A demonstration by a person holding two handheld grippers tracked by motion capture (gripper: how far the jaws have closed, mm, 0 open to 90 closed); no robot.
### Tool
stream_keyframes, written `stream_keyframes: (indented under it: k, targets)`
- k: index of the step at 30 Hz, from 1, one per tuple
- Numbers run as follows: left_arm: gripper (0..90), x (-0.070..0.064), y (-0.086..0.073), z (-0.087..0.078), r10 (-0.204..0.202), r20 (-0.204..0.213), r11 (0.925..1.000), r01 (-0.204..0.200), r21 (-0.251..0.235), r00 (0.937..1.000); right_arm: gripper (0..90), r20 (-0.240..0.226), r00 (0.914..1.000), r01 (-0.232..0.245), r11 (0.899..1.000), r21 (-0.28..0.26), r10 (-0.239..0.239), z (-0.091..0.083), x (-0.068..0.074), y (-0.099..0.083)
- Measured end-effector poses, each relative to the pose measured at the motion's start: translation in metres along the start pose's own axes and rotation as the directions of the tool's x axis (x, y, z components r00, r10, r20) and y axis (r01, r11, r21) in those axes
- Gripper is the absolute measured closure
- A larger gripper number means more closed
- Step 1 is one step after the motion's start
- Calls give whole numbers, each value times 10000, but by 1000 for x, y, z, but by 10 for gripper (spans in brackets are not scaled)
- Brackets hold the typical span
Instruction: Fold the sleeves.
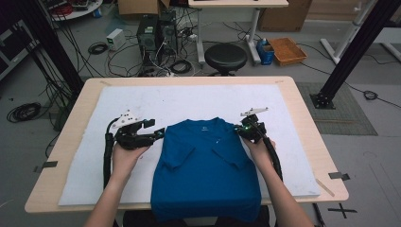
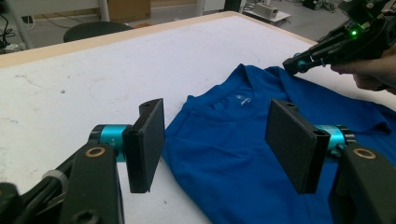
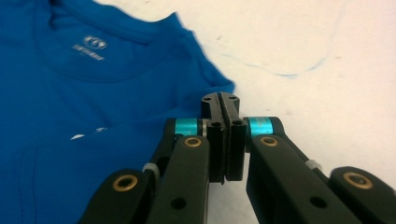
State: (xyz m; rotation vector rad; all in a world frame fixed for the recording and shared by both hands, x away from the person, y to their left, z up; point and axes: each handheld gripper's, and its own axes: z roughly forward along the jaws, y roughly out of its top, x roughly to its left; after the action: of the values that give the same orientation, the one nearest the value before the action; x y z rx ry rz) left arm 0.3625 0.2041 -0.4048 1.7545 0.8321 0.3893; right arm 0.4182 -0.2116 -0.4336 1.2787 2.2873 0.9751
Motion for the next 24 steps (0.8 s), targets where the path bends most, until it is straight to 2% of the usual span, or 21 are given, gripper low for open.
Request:
stream_keyframes:
  k: [2,3,4,5,7,10,13,16,18,21,24]
  targets:
    - [381,1,0,0,25,-36,10000,-25,9,10000,897,68,9999,-122,9999,-75,122,-1,-3,0]
    - [385,1,0,0,14,-33,10000,-14,17,10000,858,84,9999,-76,9999,-152,78,-1,-4,-1]
    - [385,2,0,0,16,-17,10000,-16,-26,10000,761,234,9997,-62,9997,-249,67,-2,-4,-2]
    - [386,2,0,-1,32,25,9999,-32,-100,10000,699,182,9997,-124,9993,-340,130,-4,-6,-2]
    - [385,3,0,-3,248,-6,9993,-248,-288,9997,666,50,9998,-190,9976,-661,194,-10,-10,-4]
    - [385,4,2,-5,384,84,9966,-377,-736,9992,515,-201,9986,-509,9894,-1364,486,-27,-18,-6]
    - [385,6,5,-6,477,49,9963,-472,-715,9988,448,-427,9977,-598,9781,-1992,523,-47,-25,-7]
    - [385,9,7,-7,585,-45,9925,-587,-1076,9983,413,-592,9975,-516,9679,-2461,381,-66,-31,-7]
    - [383,10,10,-8,398,-190,9918,-418,-1207,9990,389,-763,9966,-497,9601,-2754,297,-75,-33,-8]
    - [334,7,14,-8,309,-647,9941,-374,-1016,9974,350,-933,9954,-462,9544,-2948,194,-85,-36,-11]
    - [334,3,14,-8,542,-699,9960,-589,-667,9961,334,-1072,9942,-294,9552,-2946,-24,-89,-39,-16]
